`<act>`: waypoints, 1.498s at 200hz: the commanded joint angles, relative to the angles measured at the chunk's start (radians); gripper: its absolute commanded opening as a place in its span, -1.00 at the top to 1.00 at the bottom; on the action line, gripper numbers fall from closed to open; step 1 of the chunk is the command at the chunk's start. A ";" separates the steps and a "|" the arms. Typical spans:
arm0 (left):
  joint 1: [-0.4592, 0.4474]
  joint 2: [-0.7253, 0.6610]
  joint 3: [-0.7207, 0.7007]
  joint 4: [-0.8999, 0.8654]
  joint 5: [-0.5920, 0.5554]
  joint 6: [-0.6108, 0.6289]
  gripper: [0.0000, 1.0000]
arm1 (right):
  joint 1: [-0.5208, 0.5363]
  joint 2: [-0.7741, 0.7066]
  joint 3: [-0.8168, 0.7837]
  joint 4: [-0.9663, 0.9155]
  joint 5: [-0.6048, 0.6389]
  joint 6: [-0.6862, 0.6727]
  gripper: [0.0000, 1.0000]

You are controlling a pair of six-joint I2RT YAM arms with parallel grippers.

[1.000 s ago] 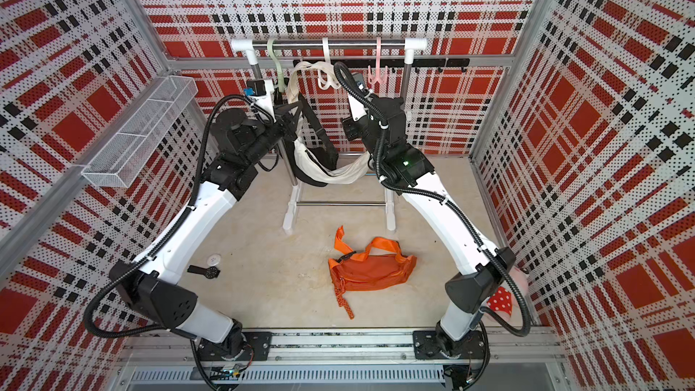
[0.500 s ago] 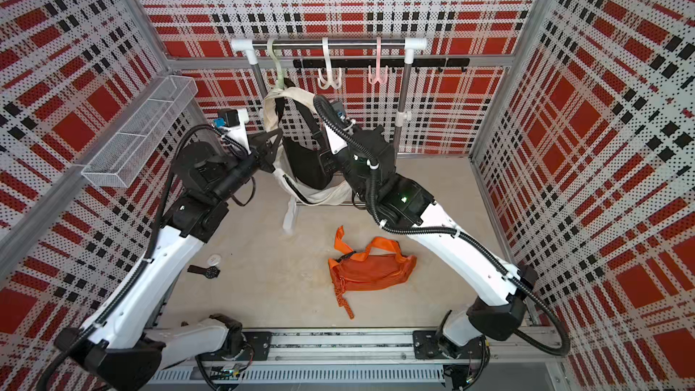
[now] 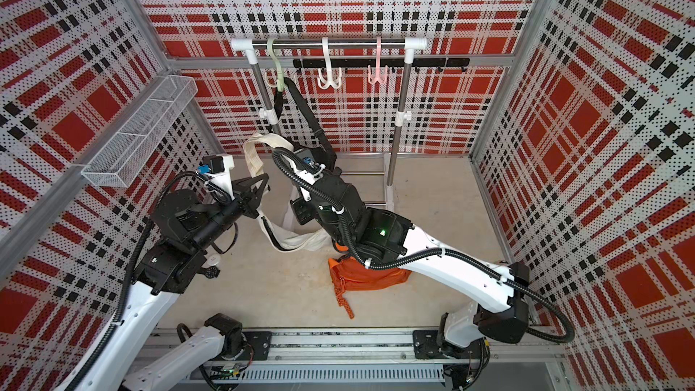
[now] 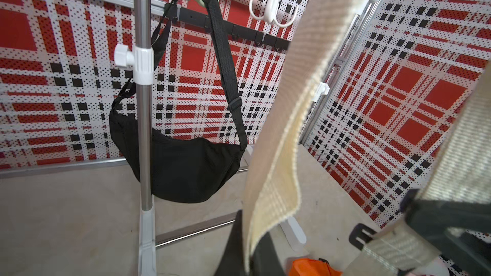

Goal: Take the bag off the hook
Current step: Place the bag at the center of the board.

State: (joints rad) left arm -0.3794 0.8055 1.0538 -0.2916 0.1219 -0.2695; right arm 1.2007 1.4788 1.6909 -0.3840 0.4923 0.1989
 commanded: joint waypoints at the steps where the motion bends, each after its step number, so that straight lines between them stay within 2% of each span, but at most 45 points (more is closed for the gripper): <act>1: -0.006 -0.051 -0.012 -0.065 -0.034 -0.015 1.00 | 0.028 -0.003 -0.002 -0.033 0.020 0.057 1.00; 99: -0.006 -0.111 0.026 -0.285 -0.048 -0.017 1.00 | 0.099 -0.042 -0.055 -0.085 -0.022 0.190 1.00; 156: -0.007 -0.250 0.014 -0.469 -0.012 -0.158 1.00 | 0.210 -0.031 -0.045 -0.220 -0.039 0.407 1.00; 192: -0.006 -0.293 -0.014 -0.567 -0.044 -0.186 1.00 | 0.218 -0.020 -0.066 -0.302 -0.035 0.514 1.00; 208: -0.007 -0.286 -0.064 -0.541 -0.070 -0.186 1.00 | 0.189 -0.009 -0.062 -0.345 0.005 0.522 1.00; 243: -0.006 -0.212 -0.196 -0.360 -0.077 -0.183 1.00 | 0.028 0.000 -0.125 -0.284 -0.073 0.488 1.00; 270: 0.018 -0.139 -0.281 -0.235 -0.057 -0.206 1.00 | -0.066 0.027 -0.167 -0.199 -0.099 0.413 0.98; 299: 0.032 -0.080 -0.345 -0.120 -0.055 -0.221 1.00 | -0.096 0.112 -0.129 -0.164 -0.076 0.296 1.00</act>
State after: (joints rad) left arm -0.3592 0.7048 0.7338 -0.5644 0.0612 -0.4702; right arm 1.1088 1.5333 1.5291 -0.6113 0.4122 0.6044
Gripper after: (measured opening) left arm 0.071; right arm 0.054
